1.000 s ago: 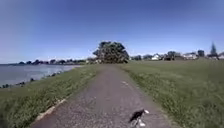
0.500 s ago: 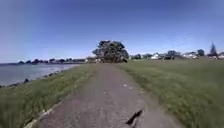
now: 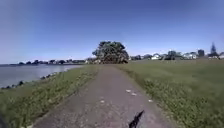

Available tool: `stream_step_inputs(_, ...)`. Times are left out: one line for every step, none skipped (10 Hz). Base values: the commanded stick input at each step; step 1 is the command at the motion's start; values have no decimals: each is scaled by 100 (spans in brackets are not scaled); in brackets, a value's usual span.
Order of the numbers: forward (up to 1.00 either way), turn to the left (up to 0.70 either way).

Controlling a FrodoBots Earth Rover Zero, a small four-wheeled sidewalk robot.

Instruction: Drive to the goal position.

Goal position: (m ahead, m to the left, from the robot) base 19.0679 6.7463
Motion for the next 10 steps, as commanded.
stream_step_inputs(70, 0)
stream_step_inputs(70, 0)
stream_step_inputs(70, 0)
stream_step_inputs(70, 0)
stream_step_inputs(70, 0)
stream_step_inputs(70, 0)
stream_step_inputs(70, 0)
stream_step_inputs(70, 0)
stream_step_inputs(70, 0)
stream_step_inputs(70, 0)
